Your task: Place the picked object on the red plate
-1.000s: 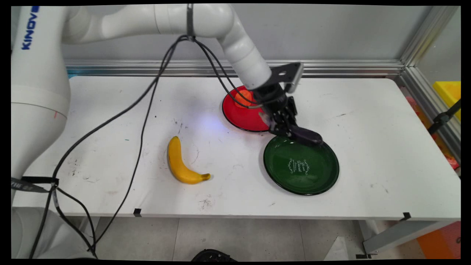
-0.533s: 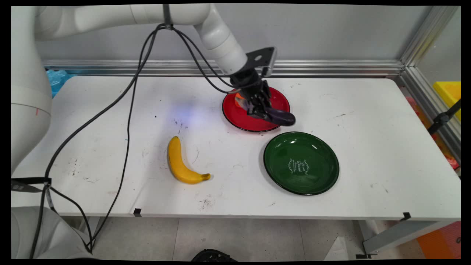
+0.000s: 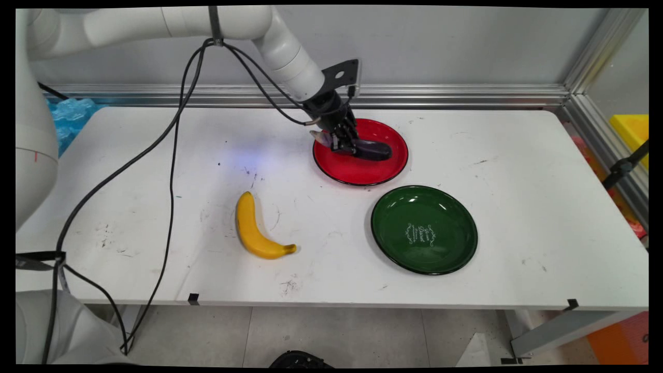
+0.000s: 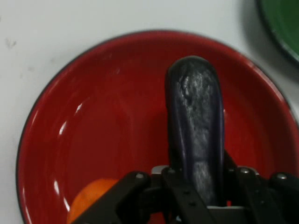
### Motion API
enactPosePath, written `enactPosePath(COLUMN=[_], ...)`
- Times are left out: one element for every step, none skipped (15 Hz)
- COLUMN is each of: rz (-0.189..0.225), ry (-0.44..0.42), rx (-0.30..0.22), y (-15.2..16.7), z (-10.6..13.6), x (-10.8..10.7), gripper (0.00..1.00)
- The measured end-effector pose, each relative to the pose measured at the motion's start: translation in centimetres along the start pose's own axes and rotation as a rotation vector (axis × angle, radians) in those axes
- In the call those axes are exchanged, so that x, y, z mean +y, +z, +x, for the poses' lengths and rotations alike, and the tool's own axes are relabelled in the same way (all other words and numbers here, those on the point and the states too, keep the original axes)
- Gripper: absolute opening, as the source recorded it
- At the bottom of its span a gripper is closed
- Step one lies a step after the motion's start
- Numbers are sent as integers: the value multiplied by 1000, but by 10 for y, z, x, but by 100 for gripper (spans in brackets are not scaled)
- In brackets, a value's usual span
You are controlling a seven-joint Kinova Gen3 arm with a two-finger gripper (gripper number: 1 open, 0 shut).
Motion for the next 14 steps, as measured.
enactPosePath(rz=[4,6,7,8,9,11,13,13,14,14,14,13,12,11], ry=[-17,-28,-38,-45,-54,-62,-70,-76,-87,-95,-103,-111,-115,-119], rx=[-3,-4,-5,-4,-4,-1,1,4,8,12,17,24,31,40], y=[2,3,5,6,8,9,10,11,13,14,16,18,19,20], z=[-6,-10,-13,-15,-18,-20,-22,-23,-25,-26,-27,-28,-29,-29], x=[0,0,0,1,2,2,3,3,4,5,6,7,8,9], gripper=[0,0,0,0,0,0,0,0,0,0,0,0,100,100])
